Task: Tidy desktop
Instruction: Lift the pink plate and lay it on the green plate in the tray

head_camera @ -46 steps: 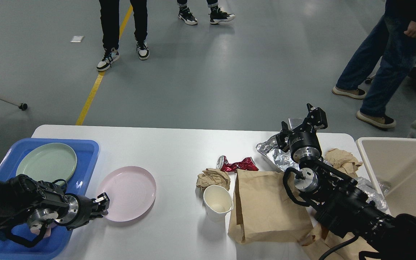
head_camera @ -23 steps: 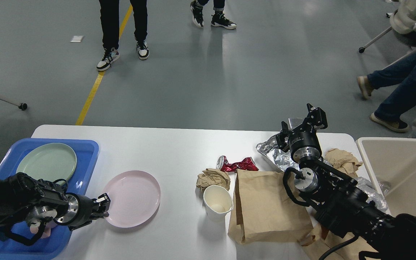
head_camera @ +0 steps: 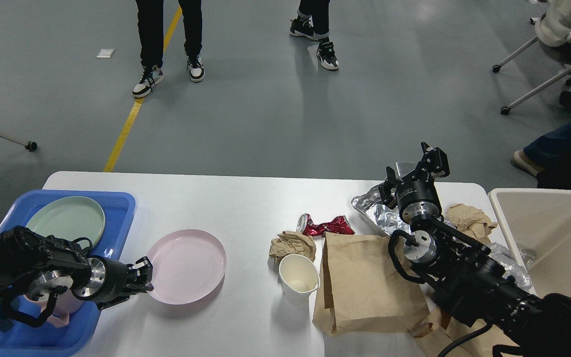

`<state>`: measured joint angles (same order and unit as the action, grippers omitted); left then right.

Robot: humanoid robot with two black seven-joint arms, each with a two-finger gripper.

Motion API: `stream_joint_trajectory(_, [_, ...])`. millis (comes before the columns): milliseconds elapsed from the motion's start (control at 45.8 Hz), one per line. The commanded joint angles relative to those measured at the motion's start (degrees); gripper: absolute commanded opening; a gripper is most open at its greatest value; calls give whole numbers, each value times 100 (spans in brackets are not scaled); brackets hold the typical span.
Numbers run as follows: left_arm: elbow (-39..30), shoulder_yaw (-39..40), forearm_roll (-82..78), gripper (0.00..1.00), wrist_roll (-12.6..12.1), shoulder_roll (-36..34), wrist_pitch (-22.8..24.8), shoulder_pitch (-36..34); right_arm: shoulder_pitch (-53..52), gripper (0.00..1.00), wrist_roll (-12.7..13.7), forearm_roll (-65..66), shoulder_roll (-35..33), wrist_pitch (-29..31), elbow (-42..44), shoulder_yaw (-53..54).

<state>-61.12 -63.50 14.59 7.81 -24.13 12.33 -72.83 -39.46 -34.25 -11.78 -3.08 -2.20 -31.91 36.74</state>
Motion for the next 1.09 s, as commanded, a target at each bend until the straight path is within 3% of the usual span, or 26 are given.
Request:
stream_joint_trajectory(0, [-688,-232,8,0,-51,-223,60,-695,0,100,-3,0,0,0,0,0])
stream_joint_trajectory(153, [-1797,-1181,78,0,-16,-285,68,-2418,0,100,6,0,0,0,0,0])
stream_joint_trajectory(371, [-3132,-1902,263,0,-7,-250,261,-4368,0,100,-3,0,0,0,0,0])
stream_joint_trajectory(546, [-3310,-2474,790,0,19,-127,867,-5241,0,100,-3,0,0,0,0,0])
stream_joint_trajectory(786, [-3073,-2685,861,0,239,-223,1026,-5154,0,100,6,0,0,0,0,0])
stream_joint_trajectory(917, [-2090,-2686,922,0,213,-767,1369,-4461,0,100,-3,0,0,0,0,0])
stream_joint_trajectory(1070, [-763,-2624,1159,0,37,-1049,1316,-3485,0,100,-3,0,0,0,-8,0])
